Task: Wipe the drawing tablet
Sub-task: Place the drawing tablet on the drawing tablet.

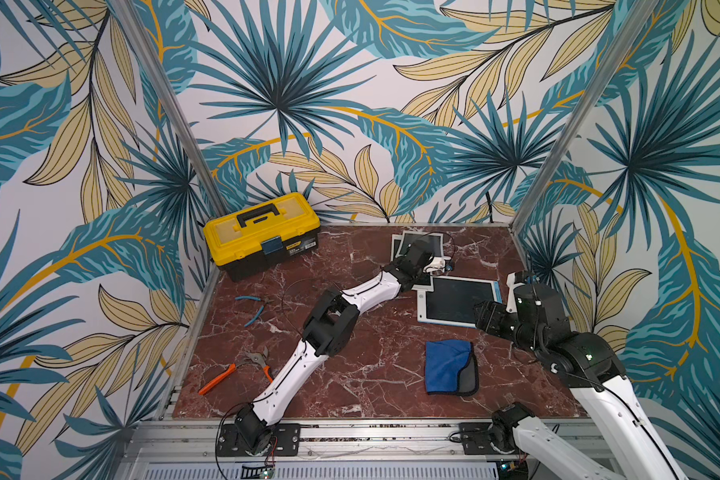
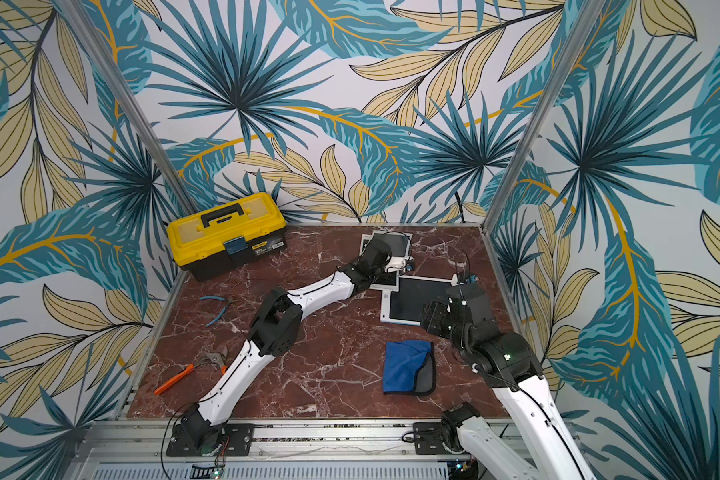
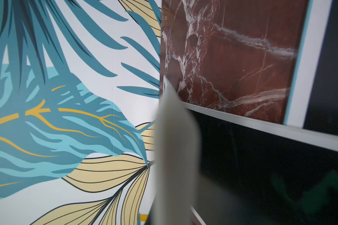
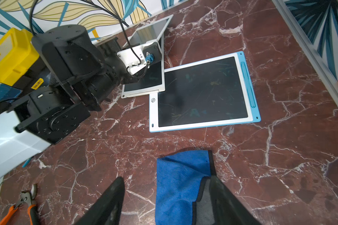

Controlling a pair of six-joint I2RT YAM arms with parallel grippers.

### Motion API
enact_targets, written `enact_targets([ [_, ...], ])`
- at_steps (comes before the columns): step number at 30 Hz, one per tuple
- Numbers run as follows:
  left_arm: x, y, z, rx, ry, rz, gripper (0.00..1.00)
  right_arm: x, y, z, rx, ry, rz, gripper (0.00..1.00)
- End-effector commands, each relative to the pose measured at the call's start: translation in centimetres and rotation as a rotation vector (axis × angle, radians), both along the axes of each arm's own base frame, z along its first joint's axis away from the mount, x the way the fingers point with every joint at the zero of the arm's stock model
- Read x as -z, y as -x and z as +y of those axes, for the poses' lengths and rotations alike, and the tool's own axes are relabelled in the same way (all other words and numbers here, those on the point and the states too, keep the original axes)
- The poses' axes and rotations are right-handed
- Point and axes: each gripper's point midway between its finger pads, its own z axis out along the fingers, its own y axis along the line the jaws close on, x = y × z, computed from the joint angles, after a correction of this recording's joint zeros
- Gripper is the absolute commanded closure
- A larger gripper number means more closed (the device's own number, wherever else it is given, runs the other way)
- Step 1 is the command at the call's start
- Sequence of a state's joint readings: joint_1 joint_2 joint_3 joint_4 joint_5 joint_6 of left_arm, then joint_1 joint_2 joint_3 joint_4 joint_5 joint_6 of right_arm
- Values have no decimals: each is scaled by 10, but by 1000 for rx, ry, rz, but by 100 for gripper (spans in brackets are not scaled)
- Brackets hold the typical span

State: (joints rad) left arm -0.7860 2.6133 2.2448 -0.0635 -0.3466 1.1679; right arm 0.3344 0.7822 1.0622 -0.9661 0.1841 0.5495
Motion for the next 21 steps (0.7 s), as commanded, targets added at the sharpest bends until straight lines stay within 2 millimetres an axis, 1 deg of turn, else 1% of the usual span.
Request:
enact_targets([
  [1,-26,-10,5,-83,-31,-96,100,12,9,-11,43,33,35,30],
  [3,-20,-7,5,-90,-40,-88,100,12,9,-13,46,41,27,30],
  [5,-12,0,5,-81,-72,-78,100,12,9,-14,51,47,25,30],
  [8,1,13,8,-82,-111,-57,94,13,10,-15,52,46,20,30],
  [12,17,31,23,-115,-132,-15,89,10,13,-18,57,49,7,30],
  [14,23,41,28,-126,-118,13,81,9,15,-19,58,53,4,30],
  [15,25,45,29,-127,-117,21,79,9,16,-19,57,53,3,30],
  [19,31,58,27,-124,-131,30,78,10,20,-21,61,48,2,30],
  [21,28,63,24,-119,-124,28,78,11,22,-22,65,47,2,30],
])
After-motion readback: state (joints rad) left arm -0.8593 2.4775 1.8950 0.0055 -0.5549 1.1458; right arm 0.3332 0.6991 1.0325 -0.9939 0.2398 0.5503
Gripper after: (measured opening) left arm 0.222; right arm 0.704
